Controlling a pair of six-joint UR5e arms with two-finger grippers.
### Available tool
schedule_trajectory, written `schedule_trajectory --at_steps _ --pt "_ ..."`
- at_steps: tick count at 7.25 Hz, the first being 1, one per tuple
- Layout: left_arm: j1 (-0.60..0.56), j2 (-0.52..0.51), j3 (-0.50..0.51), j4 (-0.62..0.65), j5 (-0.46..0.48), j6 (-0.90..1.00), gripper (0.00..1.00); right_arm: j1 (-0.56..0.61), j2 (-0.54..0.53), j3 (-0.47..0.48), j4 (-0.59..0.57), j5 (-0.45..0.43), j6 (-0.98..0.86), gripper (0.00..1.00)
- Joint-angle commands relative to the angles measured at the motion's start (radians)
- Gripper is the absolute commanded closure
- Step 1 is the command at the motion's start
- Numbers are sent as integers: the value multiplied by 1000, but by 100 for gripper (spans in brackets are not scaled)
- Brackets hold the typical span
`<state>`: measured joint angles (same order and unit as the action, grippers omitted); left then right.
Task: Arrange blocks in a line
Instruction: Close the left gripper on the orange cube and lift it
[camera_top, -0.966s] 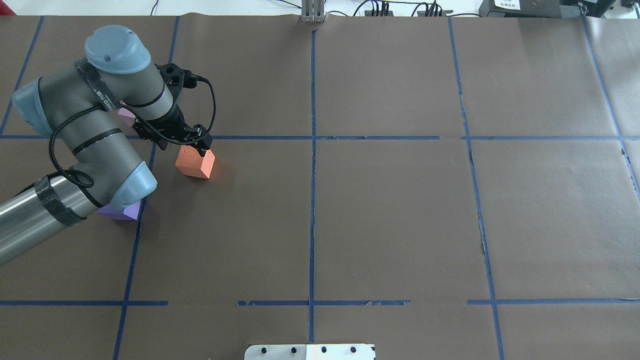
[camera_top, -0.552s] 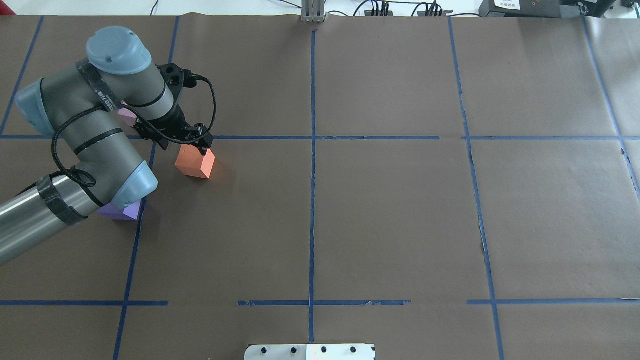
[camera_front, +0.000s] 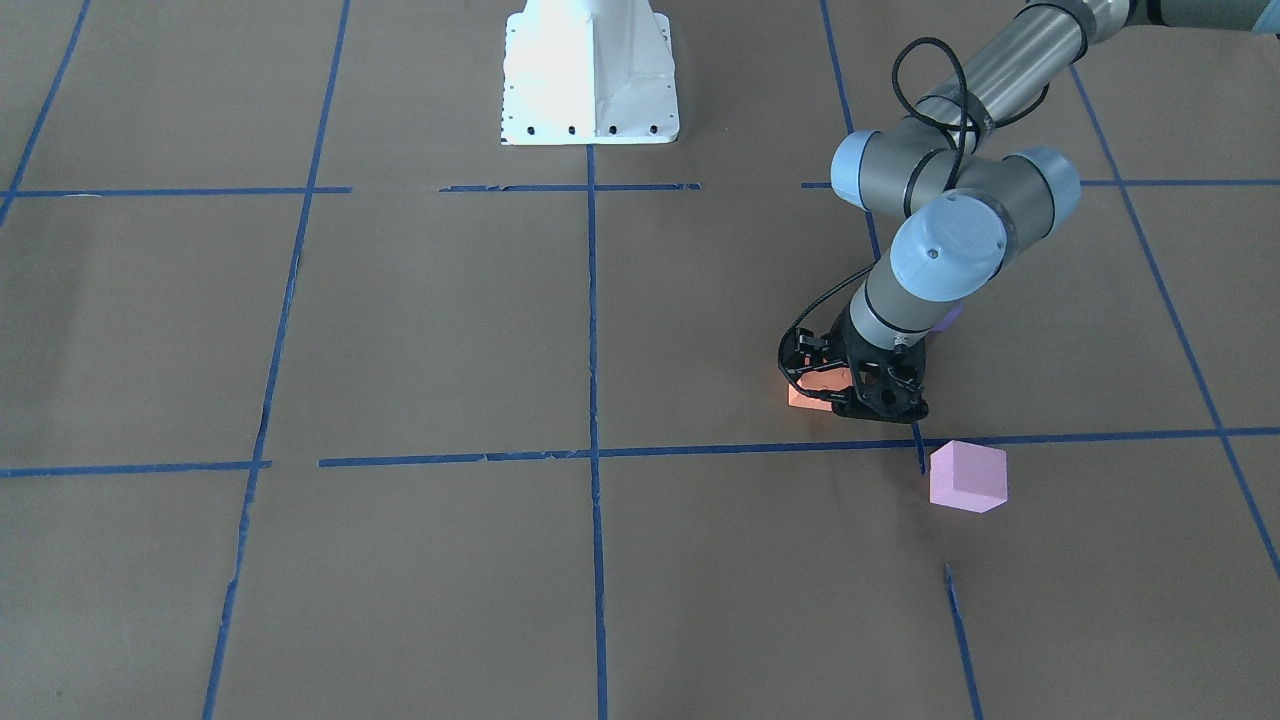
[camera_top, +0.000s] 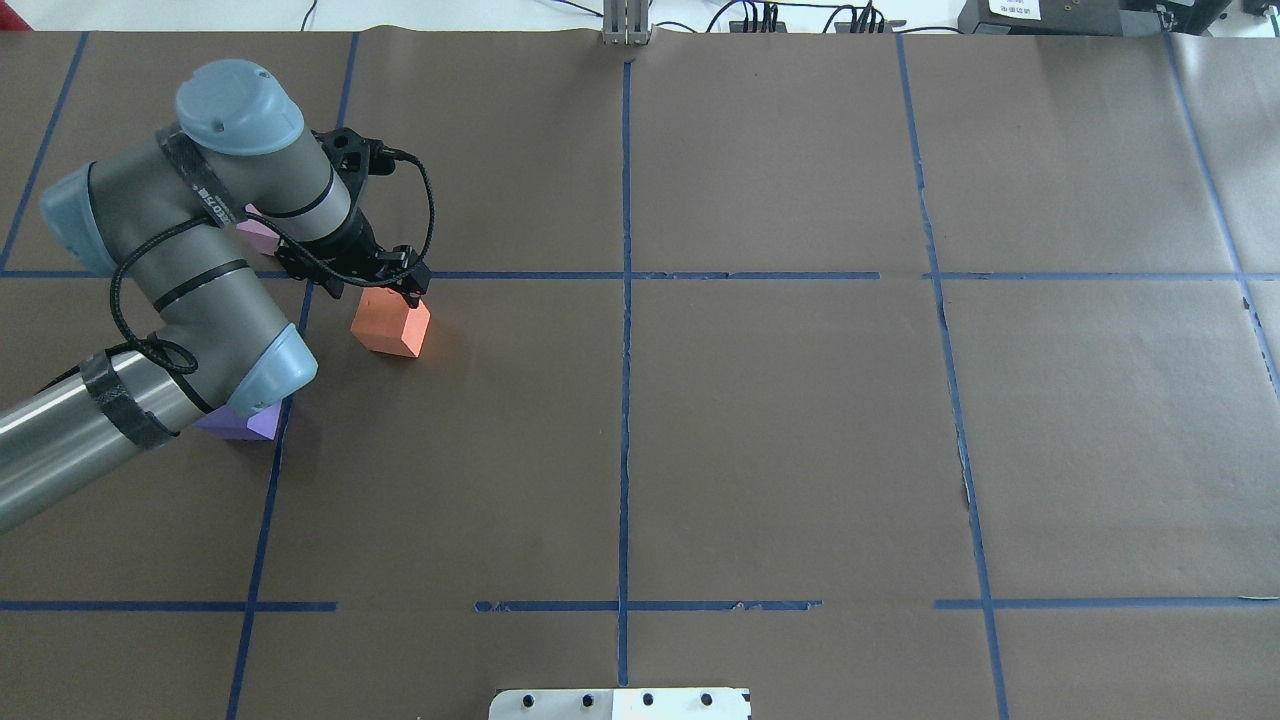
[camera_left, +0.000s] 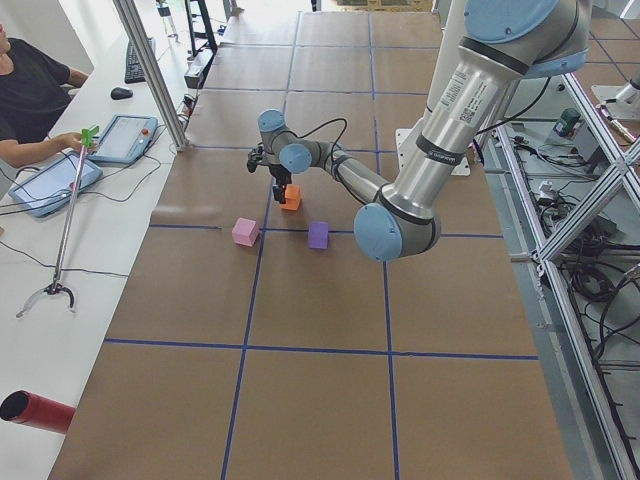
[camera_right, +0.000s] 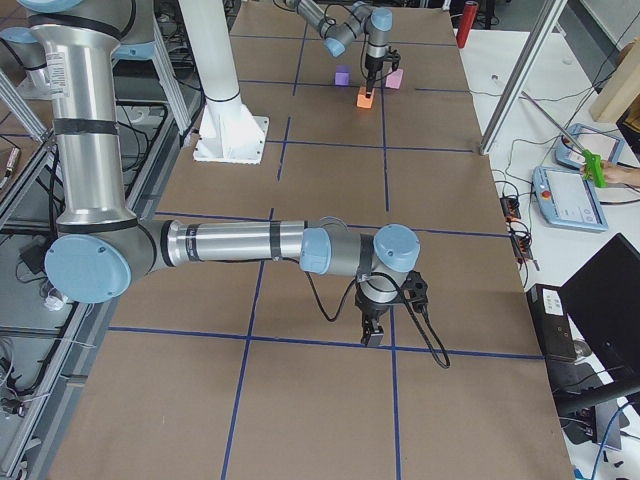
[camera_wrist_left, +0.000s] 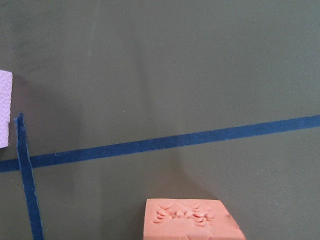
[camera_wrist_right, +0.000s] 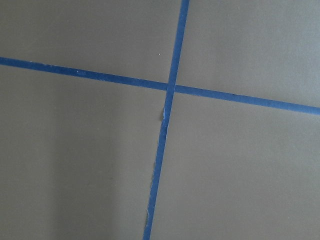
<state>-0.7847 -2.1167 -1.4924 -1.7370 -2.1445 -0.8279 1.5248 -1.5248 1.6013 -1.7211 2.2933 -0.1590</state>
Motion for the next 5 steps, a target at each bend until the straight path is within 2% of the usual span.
schedule_trajectory --at_steps 1,5 --pt "34 -5 -2 -1 0 -39 0 0 0 -1 0 0 1 0" --pt "36 1 1 -2 26 -31 0 0 0 0 0 0 1 0"
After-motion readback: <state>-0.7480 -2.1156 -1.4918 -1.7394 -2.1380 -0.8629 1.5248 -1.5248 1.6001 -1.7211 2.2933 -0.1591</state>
